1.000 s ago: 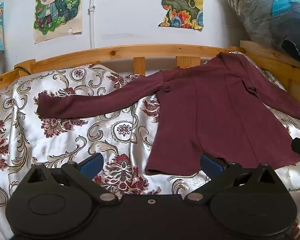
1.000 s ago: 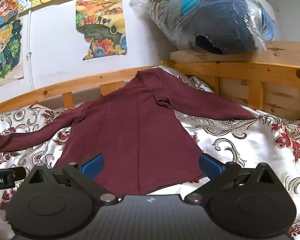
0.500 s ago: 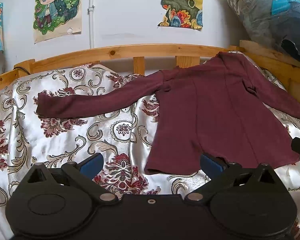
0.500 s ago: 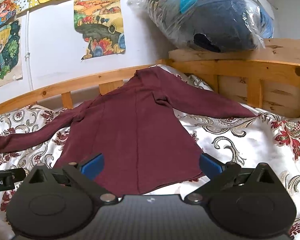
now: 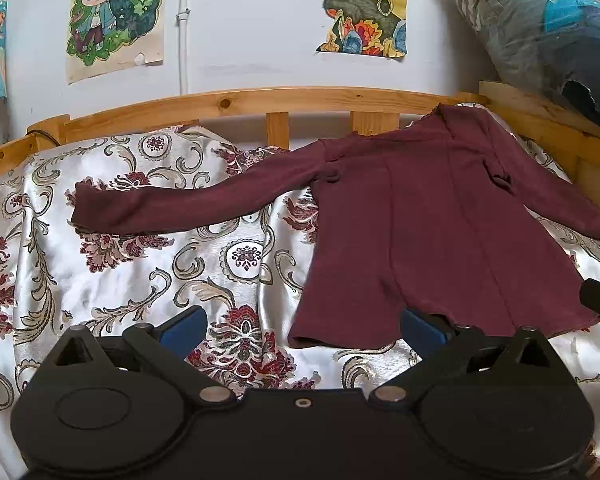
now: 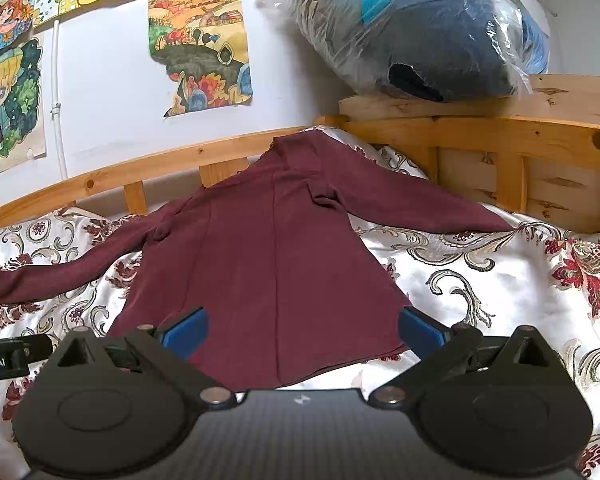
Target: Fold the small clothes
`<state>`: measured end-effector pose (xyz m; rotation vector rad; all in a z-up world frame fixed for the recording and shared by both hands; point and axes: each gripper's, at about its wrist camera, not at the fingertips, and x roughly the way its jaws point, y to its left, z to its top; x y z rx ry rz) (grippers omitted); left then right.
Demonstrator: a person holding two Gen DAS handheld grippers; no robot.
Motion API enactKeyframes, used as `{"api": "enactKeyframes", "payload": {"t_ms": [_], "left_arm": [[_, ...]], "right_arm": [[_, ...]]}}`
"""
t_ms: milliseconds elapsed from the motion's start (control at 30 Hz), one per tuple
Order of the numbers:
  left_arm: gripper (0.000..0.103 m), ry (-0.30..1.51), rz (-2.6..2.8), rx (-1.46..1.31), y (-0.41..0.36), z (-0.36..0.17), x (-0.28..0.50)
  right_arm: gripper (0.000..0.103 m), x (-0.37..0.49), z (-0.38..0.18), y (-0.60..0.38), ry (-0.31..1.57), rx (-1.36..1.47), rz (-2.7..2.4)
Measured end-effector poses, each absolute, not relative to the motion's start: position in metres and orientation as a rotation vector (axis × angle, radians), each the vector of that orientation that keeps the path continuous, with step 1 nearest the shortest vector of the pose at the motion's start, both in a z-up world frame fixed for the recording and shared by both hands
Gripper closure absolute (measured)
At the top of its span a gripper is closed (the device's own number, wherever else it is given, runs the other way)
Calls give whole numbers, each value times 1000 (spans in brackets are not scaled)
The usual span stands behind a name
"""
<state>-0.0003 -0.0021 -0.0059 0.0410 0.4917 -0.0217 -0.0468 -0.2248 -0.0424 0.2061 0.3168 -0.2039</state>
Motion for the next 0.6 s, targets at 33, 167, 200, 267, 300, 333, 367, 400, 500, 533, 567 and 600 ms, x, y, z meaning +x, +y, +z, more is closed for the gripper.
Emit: {"api": "enactKeyframes", "payload": {"t_ms": [33, 167, 200, 267, 300, 333, 367, 400, 500, 533, 567, 600], "left_arm": [[1, 494, -23, 41, -2, -6, 0], [1, 502, -26, 35, 0, -7, 1], [1, 503, -26, 34, 0, -7, 1], [1, 502, -27, 35, 0, -7, 0], [1, 502, -27, 35, 0, -7, 0], [1, 501, -27, 35, 0, -6, 1], [1, 500, -27, 35, 0, -7, 0], [1, 500, -28, 34, 0, -6, 0], [1, 502, -29, 33, 0, -6, 0], [1, 502, -29, 34, 0, -6, 0], [1, 502, -28, 34, 0, -6, 0], [1, 502, -28, 33, 0, -6, 0]], "right_arm": [[0, -46, -42, -225, 317, 207, -203], [0, -46, -43, -225, 319, 209, -204], [0, -46, -43, -225, 319, 209, -203], [0, -46, -43, -225, 320, 213, -203], [0, -46, -43, -225, 320, 214, -203], [0, -46, -44, -225, 321, 215, -203], [0, -46, -44, -225, 321, 216, -203], [0, -46, -44, -226, 321, 218, -203], [0, -46, -44, -226, 321, 219, -202], [0, -46, -44, -226, 322, 219, -202], [0, -46, -44, -226, 322, 220, -202], [0, -46, -44, -226, 324, 222, -203]]}}
